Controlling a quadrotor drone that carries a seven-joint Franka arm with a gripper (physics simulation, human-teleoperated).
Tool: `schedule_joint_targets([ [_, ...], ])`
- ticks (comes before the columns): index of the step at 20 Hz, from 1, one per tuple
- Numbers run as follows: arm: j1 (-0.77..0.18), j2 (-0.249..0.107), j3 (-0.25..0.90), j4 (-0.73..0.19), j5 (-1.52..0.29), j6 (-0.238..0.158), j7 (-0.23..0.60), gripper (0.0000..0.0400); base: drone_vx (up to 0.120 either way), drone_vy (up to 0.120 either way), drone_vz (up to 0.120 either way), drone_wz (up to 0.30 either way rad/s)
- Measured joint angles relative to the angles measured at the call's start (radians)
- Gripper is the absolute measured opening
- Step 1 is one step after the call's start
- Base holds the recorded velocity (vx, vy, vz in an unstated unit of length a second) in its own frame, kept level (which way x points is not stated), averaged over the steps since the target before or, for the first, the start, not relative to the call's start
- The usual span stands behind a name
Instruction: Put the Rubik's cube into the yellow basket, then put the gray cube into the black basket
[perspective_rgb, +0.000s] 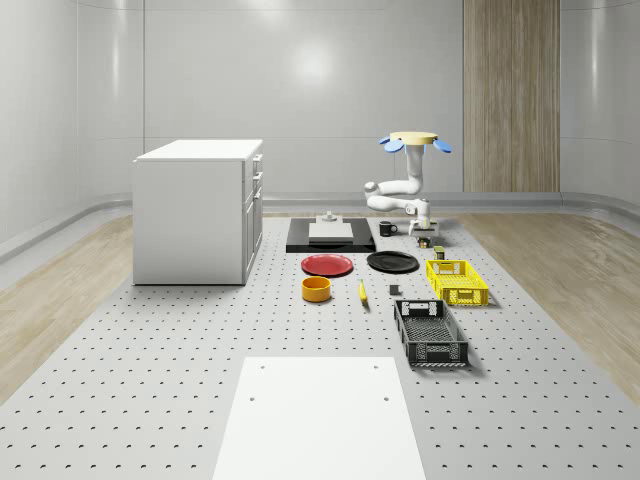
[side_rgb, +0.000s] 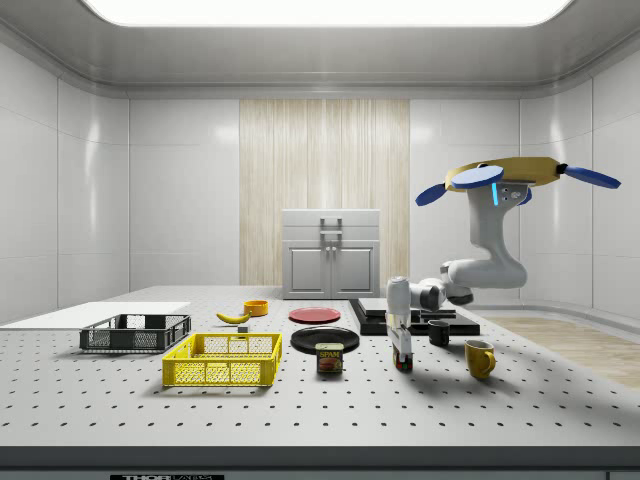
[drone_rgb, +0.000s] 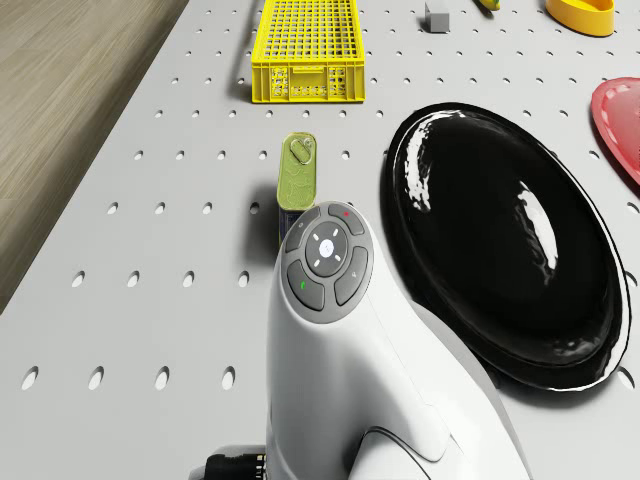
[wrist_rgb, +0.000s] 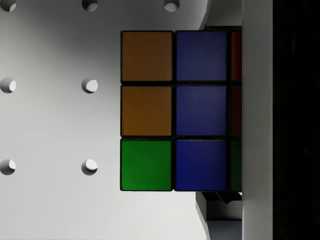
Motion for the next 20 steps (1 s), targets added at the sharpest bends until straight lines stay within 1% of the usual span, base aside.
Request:
schedule_joint_targets([
  [4,-0.002,-0.006,0.005,-0.001,0.006,0.004,0.002,0.0334,0.0,0.0,0.0,0.0],
  [7,-0.003,-0.01,0.03,-0.007,0.031,-0.003,0.007,0.0329,0.0,0.0,0.0,0.0],
  [13,-0.006,-0.019,0.095,-0.021,0.096,-0.018,0.017,0.0325,0.0,0.0,0.113,0.0],
  [20,-0.01,-0.036,0.123,-0.024,0.129,-0.013,0.024,0.0324,0.0,0.0,0.12,0.0],
])
